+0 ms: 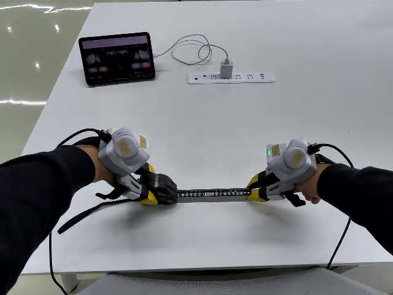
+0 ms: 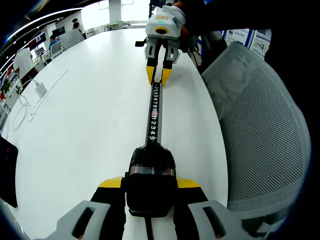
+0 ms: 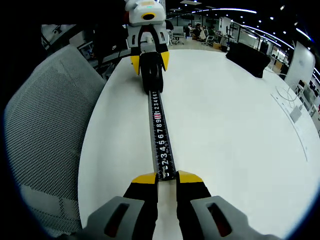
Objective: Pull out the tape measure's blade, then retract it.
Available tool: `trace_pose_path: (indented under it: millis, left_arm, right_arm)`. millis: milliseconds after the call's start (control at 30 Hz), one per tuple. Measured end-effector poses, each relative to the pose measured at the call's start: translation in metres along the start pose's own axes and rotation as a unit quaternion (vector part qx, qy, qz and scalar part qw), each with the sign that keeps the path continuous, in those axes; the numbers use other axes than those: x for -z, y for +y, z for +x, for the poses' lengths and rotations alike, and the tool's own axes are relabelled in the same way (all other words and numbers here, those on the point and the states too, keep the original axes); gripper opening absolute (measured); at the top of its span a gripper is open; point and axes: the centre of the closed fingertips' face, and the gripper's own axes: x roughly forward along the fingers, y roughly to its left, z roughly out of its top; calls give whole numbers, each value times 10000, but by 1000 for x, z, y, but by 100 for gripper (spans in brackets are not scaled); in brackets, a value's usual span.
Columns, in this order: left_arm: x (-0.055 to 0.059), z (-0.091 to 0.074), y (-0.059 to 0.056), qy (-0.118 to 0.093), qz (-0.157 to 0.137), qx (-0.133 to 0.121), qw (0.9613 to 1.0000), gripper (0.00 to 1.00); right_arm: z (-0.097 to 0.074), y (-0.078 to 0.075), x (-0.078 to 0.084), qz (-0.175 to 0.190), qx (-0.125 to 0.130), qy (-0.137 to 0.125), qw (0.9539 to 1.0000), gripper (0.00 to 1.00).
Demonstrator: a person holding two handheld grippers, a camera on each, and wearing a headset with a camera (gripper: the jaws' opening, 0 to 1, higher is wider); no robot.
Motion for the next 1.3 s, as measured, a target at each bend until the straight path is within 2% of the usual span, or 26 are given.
trace_pose_path:
  millis: [1300]
  left_arm:
    - [3,2,4,0,-55,-34,10000,33]
  right_arm:
    - [-32,-5,43,197,178,135,9996,8]
